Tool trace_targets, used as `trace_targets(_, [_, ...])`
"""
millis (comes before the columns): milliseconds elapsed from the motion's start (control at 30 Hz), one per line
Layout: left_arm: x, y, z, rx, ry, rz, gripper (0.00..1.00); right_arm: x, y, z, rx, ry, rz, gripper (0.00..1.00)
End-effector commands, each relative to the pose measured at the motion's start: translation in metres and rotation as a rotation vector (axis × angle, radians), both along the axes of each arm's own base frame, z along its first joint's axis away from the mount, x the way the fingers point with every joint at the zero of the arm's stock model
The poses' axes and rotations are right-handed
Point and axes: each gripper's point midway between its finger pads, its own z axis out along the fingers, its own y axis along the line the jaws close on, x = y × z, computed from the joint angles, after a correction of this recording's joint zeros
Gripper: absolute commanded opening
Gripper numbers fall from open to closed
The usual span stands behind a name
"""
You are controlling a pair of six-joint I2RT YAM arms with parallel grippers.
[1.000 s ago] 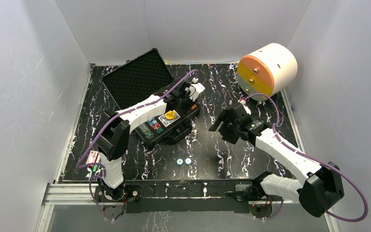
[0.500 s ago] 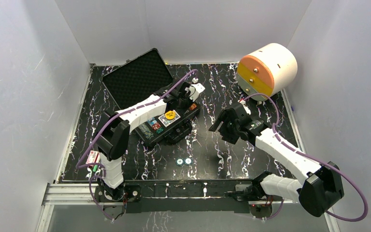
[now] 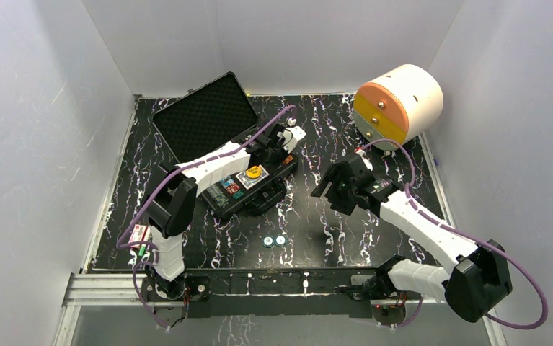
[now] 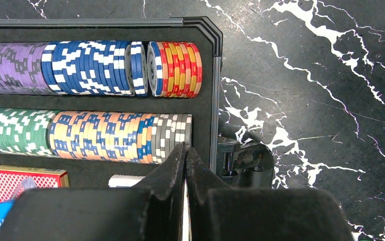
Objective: Pack up texas hold em set
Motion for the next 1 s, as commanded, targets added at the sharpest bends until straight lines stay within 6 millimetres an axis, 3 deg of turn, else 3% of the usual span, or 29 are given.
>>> trace_targets(0, [0.007,-0.002,0.017,-0.031,-0.021,0.021,0.0,0.003,0.005,-0.002,0.001,-0.018,0.061,0.8])
trace_targets(100, [0.011,-0.003,0.044,-0.092,-0.042,0.048,0.03,0.001,0.013,0.001,0.012,-0.029,0.132,0.79])
trace_targets(200, [0.015,-0.001,0.085,-0.201,-0.071,0.087,0.23,-0.003,0.017,-0.005,-0.014,-0.019,0.193,0.79])
trace_targets(267, [0.015,0.002,0.111,-0.273,-0.097,0.115,0.31,-0.008,0.025,-0.01,-0.039,-0.01,0.239,0.8])
trace_targets(400, [0.012,0.019,0.152,-0.378,-0.163,0.194,0.48,-0.024,0.046,-0.021,-0.126,0.002,0.341,0.8])
trace_targets(533, [0.006,0.047,0.179,-0.444,-0.205,0.34,0.6,-0.042,0.074,-0.03,-0.202,0.006,0.457,0.81])
trace_targets(733, [-0.011,0.099,0.204,-0.49,-0.242,0.595,0.8,-0.058,0.111,-0.044,-0.36,0.009,0.593,0.82])
trace_targets(967, [-0.038,0.161,0.191,-0.447,-0.219,0.832,0.9,-0.078,0.152,-0.061,-0.522,0.018,0.711,0.83])
